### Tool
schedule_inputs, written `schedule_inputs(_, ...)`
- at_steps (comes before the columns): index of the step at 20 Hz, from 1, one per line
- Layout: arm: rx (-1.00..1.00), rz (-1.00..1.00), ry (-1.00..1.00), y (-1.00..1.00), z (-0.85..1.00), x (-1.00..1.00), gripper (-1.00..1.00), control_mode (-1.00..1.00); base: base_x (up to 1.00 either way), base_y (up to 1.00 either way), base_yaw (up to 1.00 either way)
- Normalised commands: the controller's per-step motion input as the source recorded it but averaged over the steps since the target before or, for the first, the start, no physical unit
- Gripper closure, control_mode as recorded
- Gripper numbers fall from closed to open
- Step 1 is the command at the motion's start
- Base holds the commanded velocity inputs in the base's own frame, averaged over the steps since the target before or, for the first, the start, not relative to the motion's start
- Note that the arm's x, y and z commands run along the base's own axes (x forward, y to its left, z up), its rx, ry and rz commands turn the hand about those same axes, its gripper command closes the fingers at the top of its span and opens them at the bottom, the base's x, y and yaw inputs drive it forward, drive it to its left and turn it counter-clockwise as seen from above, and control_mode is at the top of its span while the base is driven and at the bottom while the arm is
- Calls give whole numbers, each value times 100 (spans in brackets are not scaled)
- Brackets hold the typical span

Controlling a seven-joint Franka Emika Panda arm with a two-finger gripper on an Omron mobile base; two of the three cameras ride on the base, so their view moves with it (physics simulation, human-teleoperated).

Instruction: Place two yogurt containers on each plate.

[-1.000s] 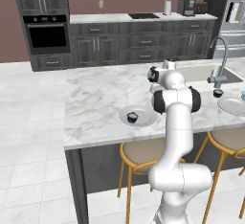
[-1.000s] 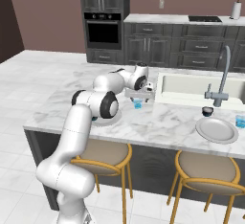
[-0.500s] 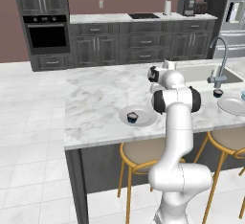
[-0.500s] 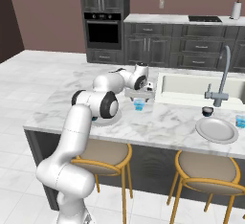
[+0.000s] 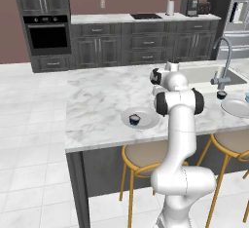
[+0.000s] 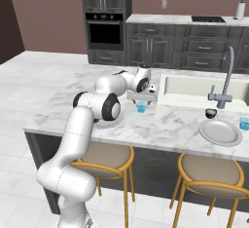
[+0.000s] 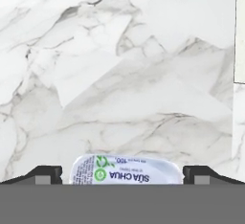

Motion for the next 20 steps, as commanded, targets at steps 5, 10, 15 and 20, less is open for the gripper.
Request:
schedule_inputs(5, 0, 0, 0, -12, -5, -2, -100, -100, 0, 0, 0)
schedule_inputs(10, 0, 0, 0, -9, 0, 0, -100, -100, 0, 0, 0)
schedule_inputs(15, 0, 0, 0, -1, -4, 0, -100, -100, 0, 0, 0)
schedule_inputs(20, 0, 0, 0, 0, -13, -3, -100, -100, 0, 0, 0)
